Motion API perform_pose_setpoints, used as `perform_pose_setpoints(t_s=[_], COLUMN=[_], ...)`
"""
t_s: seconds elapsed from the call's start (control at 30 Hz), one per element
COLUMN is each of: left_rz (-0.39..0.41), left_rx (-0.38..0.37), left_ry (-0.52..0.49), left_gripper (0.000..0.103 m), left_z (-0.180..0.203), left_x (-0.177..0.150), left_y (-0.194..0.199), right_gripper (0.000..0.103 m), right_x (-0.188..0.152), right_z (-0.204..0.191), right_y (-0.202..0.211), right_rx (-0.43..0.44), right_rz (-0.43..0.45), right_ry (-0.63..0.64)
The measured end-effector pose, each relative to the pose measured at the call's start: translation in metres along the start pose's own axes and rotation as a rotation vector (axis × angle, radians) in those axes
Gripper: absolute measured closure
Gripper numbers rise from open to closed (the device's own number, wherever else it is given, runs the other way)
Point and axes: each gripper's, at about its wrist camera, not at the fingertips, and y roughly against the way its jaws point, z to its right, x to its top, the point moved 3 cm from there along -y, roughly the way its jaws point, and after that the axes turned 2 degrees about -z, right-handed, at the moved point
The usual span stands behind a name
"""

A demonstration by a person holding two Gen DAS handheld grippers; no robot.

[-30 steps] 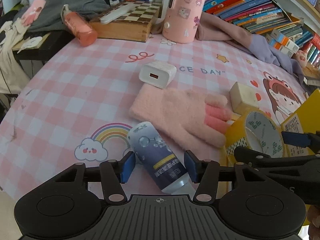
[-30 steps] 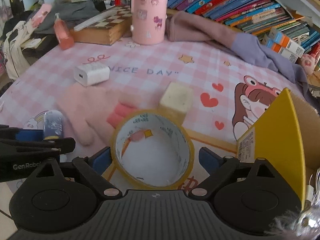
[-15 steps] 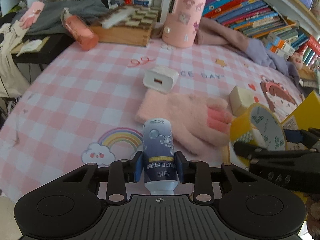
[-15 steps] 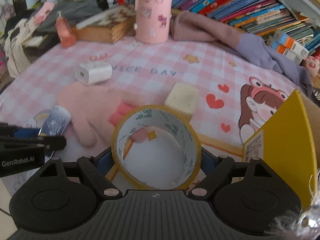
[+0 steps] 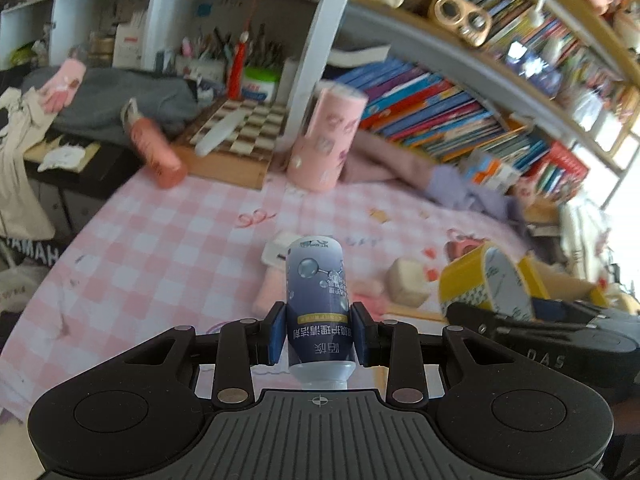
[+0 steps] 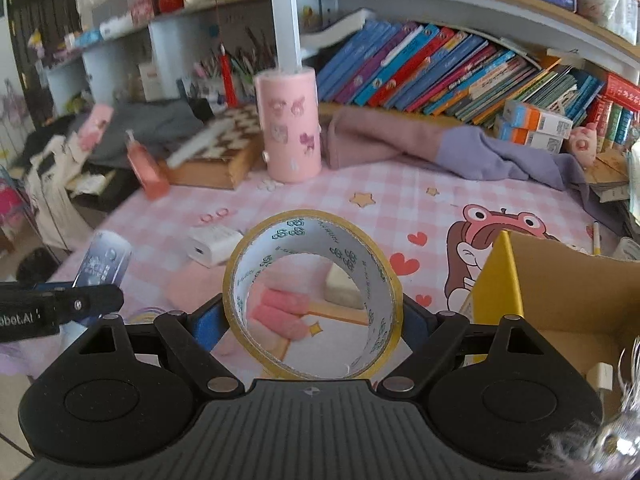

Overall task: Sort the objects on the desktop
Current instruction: 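Grasp the blue-and-white lotion bottle with the left gripper, then carry the lotion bottle and tape roll toward the yellow box with both grippers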

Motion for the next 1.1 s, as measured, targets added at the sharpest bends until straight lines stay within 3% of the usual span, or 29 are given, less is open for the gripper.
perform_pose_setpoints(t_s=[0.3, 0.5, 1.1], left_rz=[0.022, 0.012, -0.027], left_rx=[-0.084, -0.134, -0.162], left_ry=[-0.065, -0.083, -0.112], left_gripper=[0.071, 0.071, 0.071], left_z=[0.007, 0.002, -0.021], left_x=[-0.019, -0.038, -0.09], left_y=[0.032, 0.053, 0.114], right_gripper=[0.019, 0.019, 0.019], right_x=[-0.03, -0.051, -0.115], right_z=[-0.027, -0.041, -0.084], right_y=[0.046, 0.062, 0.115], right_rx=[0.008, -0.032, -0.071], right_rz=[0.027, 0.01, -0.009], right_ry=[-0.01, -0.032, -0.094])
